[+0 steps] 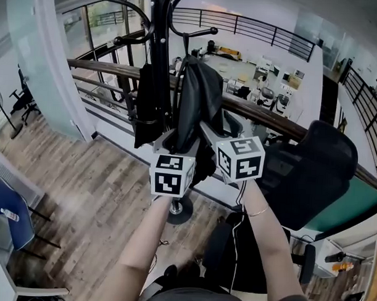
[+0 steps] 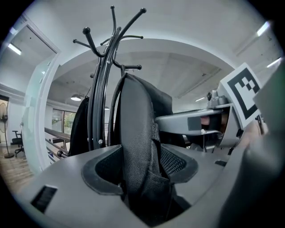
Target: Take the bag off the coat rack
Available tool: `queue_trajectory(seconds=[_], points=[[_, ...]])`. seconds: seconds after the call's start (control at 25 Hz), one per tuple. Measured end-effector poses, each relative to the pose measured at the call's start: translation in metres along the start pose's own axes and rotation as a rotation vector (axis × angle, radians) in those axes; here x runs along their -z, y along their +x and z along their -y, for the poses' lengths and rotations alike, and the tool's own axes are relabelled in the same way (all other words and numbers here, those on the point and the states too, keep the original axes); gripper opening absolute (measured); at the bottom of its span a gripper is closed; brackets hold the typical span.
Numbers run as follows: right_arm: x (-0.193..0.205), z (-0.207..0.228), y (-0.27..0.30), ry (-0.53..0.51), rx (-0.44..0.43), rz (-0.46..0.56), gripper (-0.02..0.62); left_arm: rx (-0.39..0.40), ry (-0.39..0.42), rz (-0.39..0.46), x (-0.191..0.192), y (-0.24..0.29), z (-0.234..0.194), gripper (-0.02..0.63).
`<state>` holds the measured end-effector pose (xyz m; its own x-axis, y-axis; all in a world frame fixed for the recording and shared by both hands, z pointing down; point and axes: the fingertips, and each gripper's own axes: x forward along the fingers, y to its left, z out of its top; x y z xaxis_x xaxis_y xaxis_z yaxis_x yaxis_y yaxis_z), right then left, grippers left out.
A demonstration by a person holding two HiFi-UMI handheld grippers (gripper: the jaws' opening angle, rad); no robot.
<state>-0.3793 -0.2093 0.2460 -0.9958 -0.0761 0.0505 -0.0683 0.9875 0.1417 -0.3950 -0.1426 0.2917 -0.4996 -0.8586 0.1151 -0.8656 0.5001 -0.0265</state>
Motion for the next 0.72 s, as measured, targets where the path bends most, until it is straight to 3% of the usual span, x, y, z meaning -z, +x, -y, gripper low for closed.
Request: queue_trajectory(seconds=[0.16, 0.36, 0.52, 0.6, 0.72], points=[[0.002, 0.000, 0.003, 0.000, -0.055, 0.012, 0.290, 0.005, -0.002, -0.010, 0.003, 0.010, 0.003, 0.258], [0.004, -0.007, 0.011, -0.007, -0.105, 0.027, 0.208, -0.001, 0.027, -0.031, 0.005, 0.020, 0.002, 0.243], [0.005, -0.006, 0.015, -0.026, -0.073, 0.036, 0.147, -0.011, 0.069, -0.047, 0.005, 0.022, -0.001, 0.190], [0.005, 0.000, 0.015, -0.027, -0.044, 0.037, 0.082, -0.004, 0.107, -0.054, 0.005, 0.023, 0.000, 0.167], [0.005, 0.005, 0.014, -0.022, -0.023, 0.040, 0.054, 0.006, 0.152, -0.067, 0.004, 0.024, 0.000, 0.128]])
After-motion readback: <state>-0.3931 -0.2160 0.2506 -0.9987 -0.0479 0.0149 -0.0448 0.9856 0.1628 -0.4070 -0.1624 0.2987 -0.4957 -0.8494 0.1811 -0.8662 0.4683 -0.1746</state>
